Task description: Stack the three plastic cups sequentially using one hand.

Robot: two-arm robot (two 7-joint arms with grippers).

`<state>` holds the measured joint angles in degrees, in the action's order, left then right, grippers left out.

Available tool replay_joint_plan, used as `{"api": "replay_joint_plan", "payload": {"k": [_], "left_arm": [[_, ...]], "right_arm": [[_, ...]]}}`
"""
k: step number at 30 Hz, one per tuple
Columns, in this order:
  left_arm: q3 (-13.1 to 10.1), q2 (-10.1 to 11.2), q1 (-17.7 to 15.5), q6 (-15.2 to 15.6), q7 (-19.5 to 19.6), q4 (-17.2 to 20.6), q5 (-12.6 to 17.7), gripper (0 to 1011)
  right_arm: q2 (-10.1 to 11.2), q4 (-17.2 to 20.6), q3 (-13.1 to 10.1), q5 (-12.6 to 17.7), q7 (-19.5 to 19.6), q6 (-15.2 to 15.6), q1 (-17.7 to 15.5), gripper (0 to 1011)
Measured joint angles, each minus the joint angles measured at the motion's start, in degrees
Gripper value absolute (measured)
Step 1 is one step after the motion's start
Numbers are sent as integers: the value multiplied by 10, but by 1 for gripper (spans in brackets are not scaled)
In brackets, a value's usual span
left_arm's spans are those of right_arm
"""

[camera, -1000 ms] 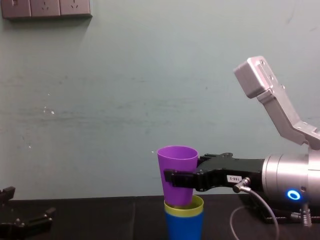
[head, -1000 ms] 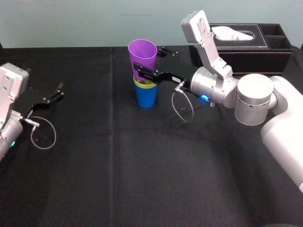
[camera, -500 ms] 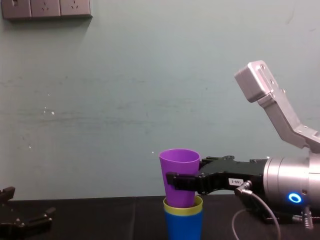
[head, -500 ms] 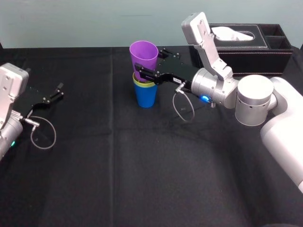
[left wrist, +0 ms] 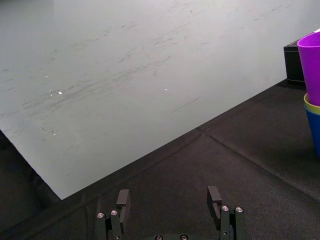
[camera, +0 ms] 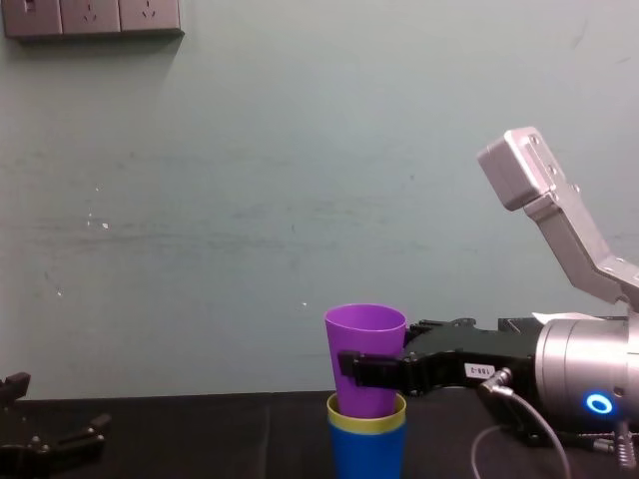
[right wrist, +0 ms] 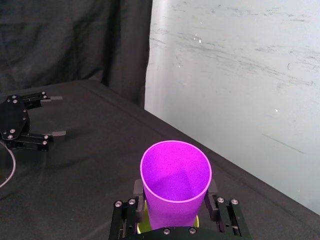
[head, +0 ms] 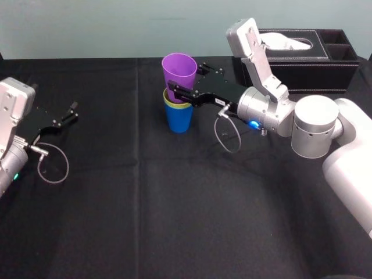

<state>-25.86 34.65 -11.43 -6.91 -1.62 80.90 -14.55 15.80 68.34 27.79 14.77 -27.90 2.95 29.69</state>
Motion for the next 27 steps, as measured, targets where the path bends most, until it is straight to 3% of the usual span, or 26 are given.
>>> {"api": "replay_joint_plan", "payload": {"k": [21,27], "left_arm": [[0,0,0,0,0,0,0,1010],[0,0,0,0,0,0,0,1010]], "right_arm": [[1,-2,0,0,-1,-1,-5,732],[1,-2,0,0,-1,-1,-5,889]]}}
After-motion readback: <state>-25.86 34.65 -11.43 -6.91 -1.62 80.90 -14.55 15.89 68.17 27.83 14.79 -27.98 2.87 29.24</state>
